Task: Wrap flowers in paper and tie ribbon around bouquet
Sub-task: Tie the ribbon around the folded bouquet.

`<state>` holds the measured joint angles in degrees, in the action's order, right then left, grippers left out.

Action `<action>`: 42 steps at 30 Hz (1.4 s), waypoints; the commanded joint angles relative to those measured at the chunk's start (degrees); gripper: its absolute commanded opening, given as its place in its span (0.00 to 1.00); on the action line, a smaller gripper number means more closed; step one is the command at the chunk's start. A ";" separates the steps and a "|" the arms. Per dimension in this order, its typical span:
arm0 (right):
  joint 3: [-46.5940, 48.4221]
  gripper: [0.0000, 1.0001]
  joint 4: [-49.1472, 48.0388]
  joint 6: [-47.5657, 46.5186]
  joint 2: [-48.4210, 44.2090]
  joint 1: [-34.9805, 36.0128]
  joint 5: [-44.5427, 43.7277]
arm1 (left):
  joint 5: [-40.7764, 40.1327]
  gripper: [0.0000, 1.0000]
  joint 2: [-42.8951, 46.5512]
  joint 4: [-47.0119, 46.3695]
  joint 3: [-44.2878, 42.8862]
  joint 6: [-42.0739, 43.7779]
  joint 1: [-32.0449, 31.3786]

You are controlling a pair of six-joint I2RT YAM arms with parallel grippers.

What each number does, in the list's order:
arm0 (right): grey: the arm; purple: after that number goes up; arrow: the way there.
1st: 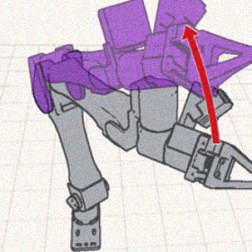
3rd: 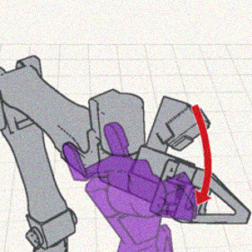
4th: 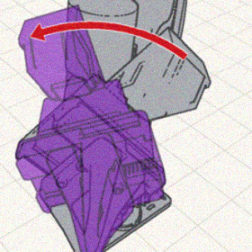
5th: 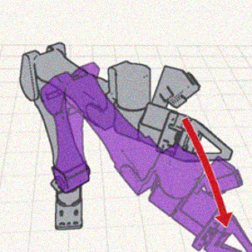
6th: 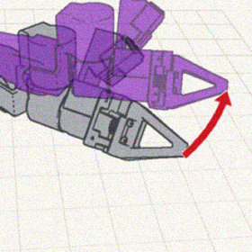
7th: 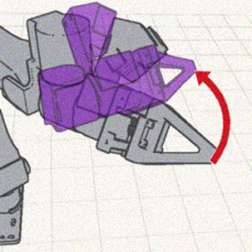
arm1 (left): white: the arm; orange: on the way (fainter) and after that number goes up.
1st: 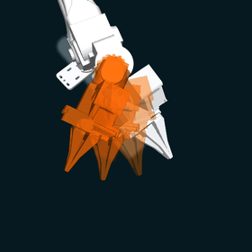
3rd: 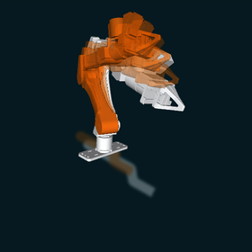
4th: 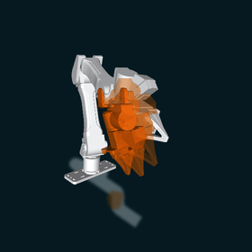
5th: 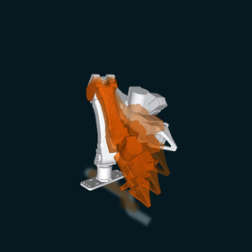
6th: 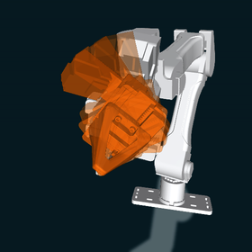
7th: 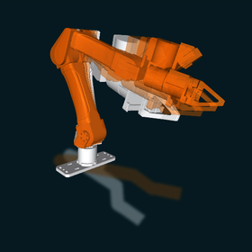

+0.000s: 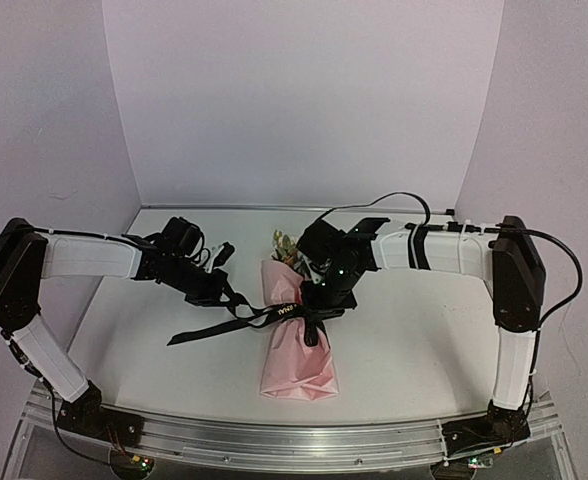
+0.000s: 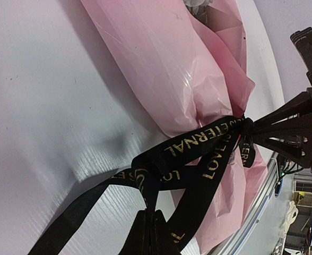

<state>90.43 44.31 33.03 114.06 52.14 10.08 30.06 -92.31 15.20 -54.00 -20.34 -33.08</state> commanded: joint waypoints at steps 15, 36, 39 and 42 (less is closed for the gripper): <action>0.02 0.12 -0.07 1.51 0.11 -0.38 -0.43 | 0.95 0.00 0.92 0.81 -1.95 1.31 -0.23; -0.88 0.08 -0.28 2.91 0.16 0.15 0.78 | 0.60 0.00 0.67 -0.02 -1.37 0.74 -0.22; -0.69 0.07 -0.28 2.92 0.11 0.15 0.93 | 0.29 0.00 0.78 -0.14 -1.21 0.60 -0.23; -0.56 0.03 -0.28 2.91 0.08 0.18 1.04 | -0.22 0.00 0.89 -0.22 -1.12 0.51 -0.14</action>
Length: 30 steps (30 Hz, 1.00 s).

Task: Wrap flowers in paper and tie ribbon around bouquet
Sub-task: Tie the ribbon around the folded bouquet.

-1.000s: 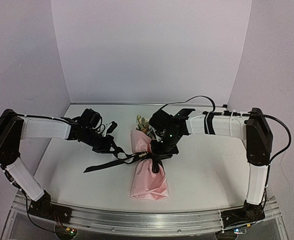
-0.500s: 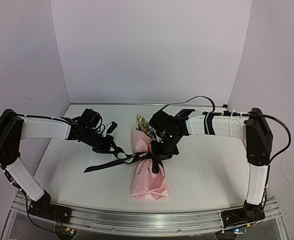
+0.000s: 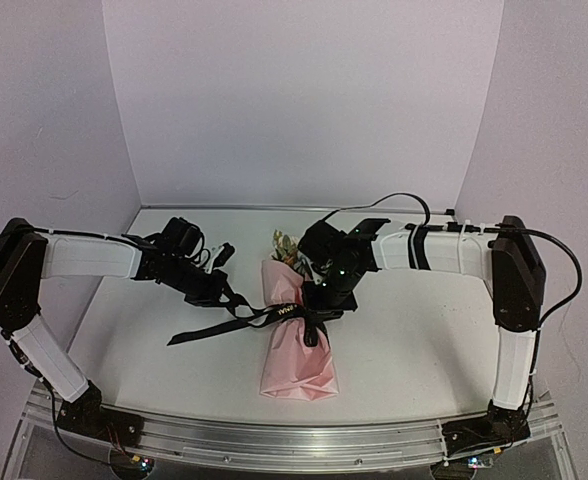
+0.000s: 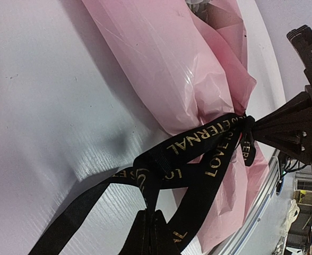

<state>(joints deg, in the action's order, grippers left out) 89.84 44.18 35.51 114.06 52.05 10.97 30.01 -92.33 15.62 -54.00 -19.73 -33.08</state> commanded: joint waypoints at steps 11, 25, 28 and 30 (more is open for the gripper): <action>-3.61 0.00 0.46 -0.55 -5.60 0.35 -3.54 | -3.42 0.00 0.09 -0.77 0.91 -2.59 1.92; -7.12 0.00 0.58 -1.16 -10.01 0.54 -6.15 | -3.80 0.00 -2.80 -1.21 0.75 -3.12 2.66; -8.63 0.00 1.54 -1.26 -11.25 0.52 -8.95 | -3.88 0.00 -3.39 -1.26 1.17 -3.39 3.06; -9.64 0.00 1.97 -1.17 -12.02 0.51 -10.19 | -3.92 0.00 -3.69 -1.27 1.45 -3.55 3.42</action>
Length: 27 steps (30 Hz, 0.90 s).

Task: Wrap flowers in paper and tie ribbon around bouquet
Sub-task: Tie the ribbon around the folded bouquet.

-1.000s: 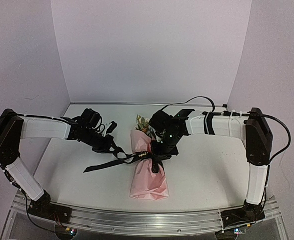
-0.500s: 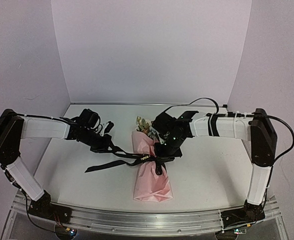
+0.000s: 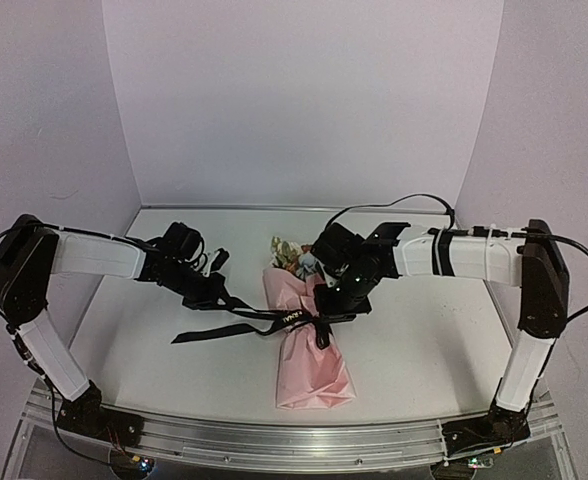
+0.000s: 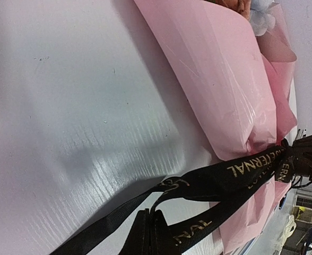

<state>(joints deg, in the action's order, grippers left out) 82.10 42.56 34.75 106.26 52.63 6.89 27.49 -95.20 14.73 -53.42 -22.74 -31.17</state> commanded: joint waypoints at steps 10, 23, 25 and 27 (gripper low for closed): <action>-3.99 0.00 3.39 -1.57 -6.05 -0.03 -4.62 | -0.30 0.00 -1.27 -1.24 1.81 -1.04 2.24; 2.32 0.11 -1.69 3.42 0.48 3.36 6.11 | 1.80 0.00 -0.22 -1.29 1.41 -0.15 2.25; 2.93 0.11 -1.69 3.71 1.50 3.40 6.27 | 1.95 0.00 0.03 -1.29 1.48 -0.11 2.25; 3.27 0.11 -1.70 3.52 2.19 3.36 5.81 | 2.07 0.00 0.17 -1.30 1.47 -0.07 2.22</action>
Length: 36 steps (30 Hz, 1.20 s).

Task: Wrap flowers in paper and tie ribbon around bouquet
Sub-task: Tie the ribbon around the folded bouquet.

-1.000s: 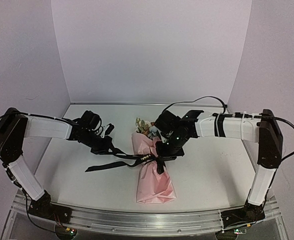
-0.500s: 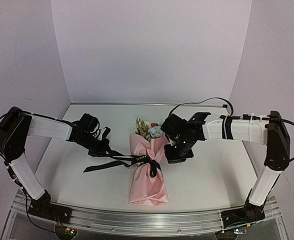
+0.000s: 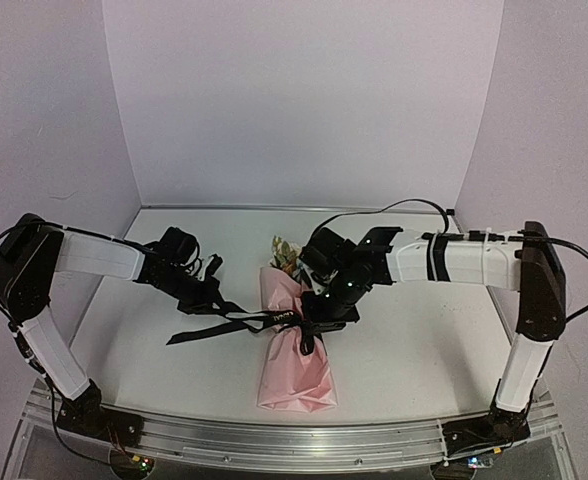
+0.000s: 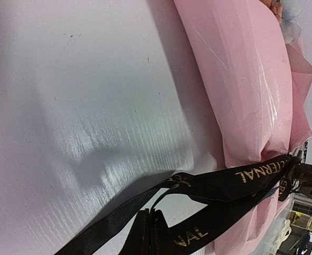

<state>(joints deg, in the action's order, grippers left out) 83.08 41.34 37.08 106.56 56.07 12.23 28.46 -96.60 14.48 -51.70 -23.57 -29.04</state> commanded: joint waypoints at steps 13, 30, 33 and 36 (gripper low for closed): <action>3.45 0.11 0.06 -0.14 3.74 -1.15 -1.83 | 1.38 0.00 2.52 -0.33 -0.51 1.51 0.12; 5.30 0.06 1.46 -1.08 5.61 -1.47 -2.42 | 1.62 0.00 2.71 -0.28 -0.86 1.62 0.12; 5.92 0.00 2.50 -1.92 5.07 -1.35 -2.54 | 0.80 0.00 2.83 -0.11 -0.80 1.38 0.12; 6.22 0.00 3.58 -2.60 3.93 -1.34 -3.06 | -0.12 0.00 2.89 0.05 -0.68 1.07 0.10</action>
<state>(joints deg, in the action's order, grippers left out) 86.78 42.63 35.95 111.66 54.89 11.24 29.37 -96.40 14.52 -51.70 -22.55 -29.04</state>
